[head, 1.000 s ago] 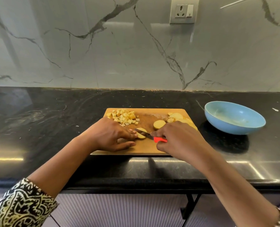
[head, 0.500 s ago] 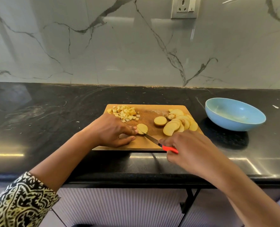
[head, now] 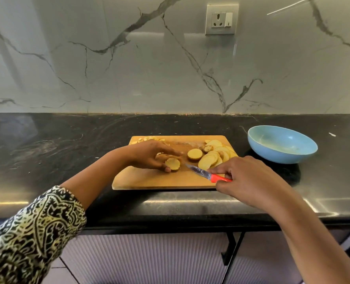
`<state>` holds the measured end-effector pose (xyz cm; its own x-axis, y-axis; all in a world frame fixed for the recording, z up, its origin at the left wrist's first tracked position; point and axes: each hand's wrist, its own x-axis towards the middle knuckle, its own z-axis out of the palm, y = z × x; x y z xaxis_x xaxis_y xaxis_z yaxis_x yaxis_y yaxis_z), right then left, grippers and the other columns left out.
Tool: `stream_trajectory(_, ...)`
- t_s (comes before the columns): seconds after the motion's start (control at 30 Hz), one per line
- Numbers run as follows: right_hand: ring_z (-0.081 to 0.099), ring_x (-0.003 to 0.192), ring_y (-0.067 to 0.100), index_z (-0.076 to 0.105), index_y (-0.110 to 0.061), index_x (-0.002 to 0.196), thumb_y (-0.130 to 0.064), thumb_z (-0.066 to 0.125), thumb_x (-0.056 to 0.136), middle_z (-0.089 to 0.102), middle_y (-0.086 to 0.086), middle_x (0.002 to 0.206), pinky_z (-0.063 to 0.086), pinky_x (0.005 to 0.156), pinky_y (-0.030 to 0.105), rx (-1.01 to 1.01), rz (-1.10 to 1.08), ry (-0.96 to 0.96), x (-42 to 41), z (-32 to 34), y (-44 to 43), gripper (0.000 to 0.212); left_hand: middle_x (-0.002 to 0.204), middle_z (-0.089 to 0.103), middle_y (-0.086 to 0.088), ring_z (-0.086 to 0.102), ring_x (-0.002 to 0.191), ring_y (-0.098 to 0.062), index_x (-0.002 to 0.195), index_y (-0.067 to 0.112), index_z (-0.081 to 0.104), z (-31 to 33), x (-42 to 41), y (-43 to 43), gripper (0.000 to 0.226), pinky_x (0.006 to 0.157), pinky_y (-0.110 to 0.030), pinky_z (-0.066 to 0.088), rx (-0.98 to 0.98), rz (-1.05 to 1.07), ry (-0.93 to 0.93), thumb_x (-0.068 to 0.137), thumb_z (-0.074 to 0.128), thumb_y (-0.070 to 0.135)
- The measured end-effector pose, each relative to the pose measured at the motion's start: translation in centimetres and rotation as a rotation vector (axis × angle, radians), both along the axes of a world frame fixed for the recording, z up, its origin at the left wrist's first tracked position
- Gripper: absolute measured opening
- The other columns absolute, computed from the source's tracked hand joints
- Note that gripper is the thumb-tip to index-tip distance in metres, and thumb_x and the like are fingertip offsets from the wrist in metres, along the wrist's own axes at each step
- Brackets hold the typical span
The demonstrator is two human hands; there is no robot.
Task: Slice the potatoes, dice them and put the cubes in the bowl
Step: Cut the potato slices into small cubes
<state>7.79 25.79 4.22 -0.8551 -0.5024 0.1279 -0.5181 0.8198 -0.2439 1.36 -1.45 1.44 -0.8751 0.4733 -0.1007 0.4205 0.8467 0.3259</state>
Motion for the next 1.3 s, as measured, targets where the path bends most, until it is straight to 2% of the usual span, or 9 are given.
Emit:
stream_trajectory(0.1,0.051,0.069,0.006,0.054,-0.044,0.13,-0.037,0.056,0.09,0.051,-0.018,0.073,0.038,0.055,0.019,-0.047,-0.032,-0.008,-0.1,-0.9,0.0,0.041,0.126,0.056,0.013,0.048,0.118,-0.007,0.127,0.033,0.054,0.0,-0.5,-0.1,0.043,0.105,-0.03,0.038,0.071,0.009,-0.011,0.087,0.067,0.026)
stream_trajectory(0.23,0.049,0.067,0.004,0.053,-0.042,0.132,-0.037,0.055,0.091,0.051,-0.018,0.074,0.035,0.053,0.018,-0.079,-0.05,-0.013,-0.4,-1.5,-0.2,0.041,0.123,0.062,0.005,0.055,0.113,-0.009,0.123,0.024,0.061,-1.1,0.0,0.2,0.041,0.098,-0.023,0.045,0.156,0.127,0.062,0.084,0.069,0.03)
stream_trajectory(0.33,0.046,0.063,0.004,0.053,-0.042,0.131,-0.035,0.053,0.093,0.049,-0.017,0.07,0.032,0.05,0.016,-0.083,-0.051,0.036,-0.7,-1.9,-0.9,0.039,0.123,0.063,0.004,0.058,0.108,-0.008,0.123,0.022,0.061,-2.1,1.2,0.9,0.045,0.092,-0.019,0.047,0.173,0.273,0.163,0.082,0.069,0.038)
stream_trajectory(0.43,0.051,0.074,0.006,0.056,-0.04,0.129,-0.034,0.051,0.093,0.059,-0.013,0.087,0.038,0.056,0.017,-0.076,-0.047,0.089,-0.7,-2.5,-1.8,0.037,0.122,0.064,0.006,0.057,0.102,-0.007,0.125,0.022,0.061,-2.9,2.4,1.7,0.051,0.083,-0.015,0.039,0.104,0.41,0.323,0.081,0.067,0.048)
stream_trajectory(0.6,0.059,0.081,0.012,0.061,-0.029,0.122,-0.031,0.05,0.094,0.066,-0.007,0.092,0.048,0.066,0.024,-0.047,-0.043,0.14,-0.5,-3.9,-4.0,0.03,0.12,0.065,0.004,0.059,0.103,-0.01,0.129,0.027,0.058,-3.1,3.3,2.0,0.056,0.085,-0.019,0.043,0.079,0.455,0.355,0.081,0.062,0.056)
stream_trajectory(0.73,0.06,0.085,0.012,0.059,-0.028,0.124,-0.03,0.047,0.096,0.067,-0.007,0.098,0.051,0.071,0.026,-0.072,-0.022,0.163,-0.2,-4.5,-4.9,0.03,0.119,0.066,0.001,0.059,0.101,-0.009,0.127,0.026,0.059,-2.7,4.0,1.4,0.049,0.089,-0.021,0.046,0.163,0.463,0.303,0.082,0.067,0.045)
stream_trajectory(1.1,0.057,0.082,0.015,0.054,-0.022,0.125,-0.025,0.043,0.1,0.063,-0.003,0.098,0.04,0.062,0.025,-0.069,-0.045,0.229,0.1,-5.8,-7.8,0.027,0.112,0.07,0.0,0.064,0.099,-0.012,0.114,0.02,0.069,-3.7,3.9,2.1,0.034,0.09,-0.029,0.05,0.142,0.473,0.432,0.086,0.066,0.04)
stream_trajectory(1.2,0.06,0.08,0.016,0.06,-0.022,0.111,-0.026,0.043,0.098,0.062,-0.003,0.088,0.046,0.063,0.026,-0.057,-0.083,0.227,-0.6,-5.5,-7.8,0.021,0.111,0.07,0.0,0.064,0.1,-0.013,0.113,0.023,0.07,-3.8,3.8,2.1,0.034,0.09,-0.03,0.05,0.12,0.483,0.433,0.086,0.064,0.043)
stream_trajectory(1.3,0.061,0.08,0.014,0.061,-0.024,0.114,-0.03,0.045,0.097,0.065,-0.005,0.089,0.05,0.067,0.026,-0.074,-0.075,0.223,-0.7,-5.5,-7.2,0.024,0.112,0.07,0.001,0.063,0.099,-0.012,0.115,0.024,0.068,-3.8,3.9,2.0,0.035,0.089,-0.03,0.05,0.101,0.488,0.424,0.086,0.063,0.045)
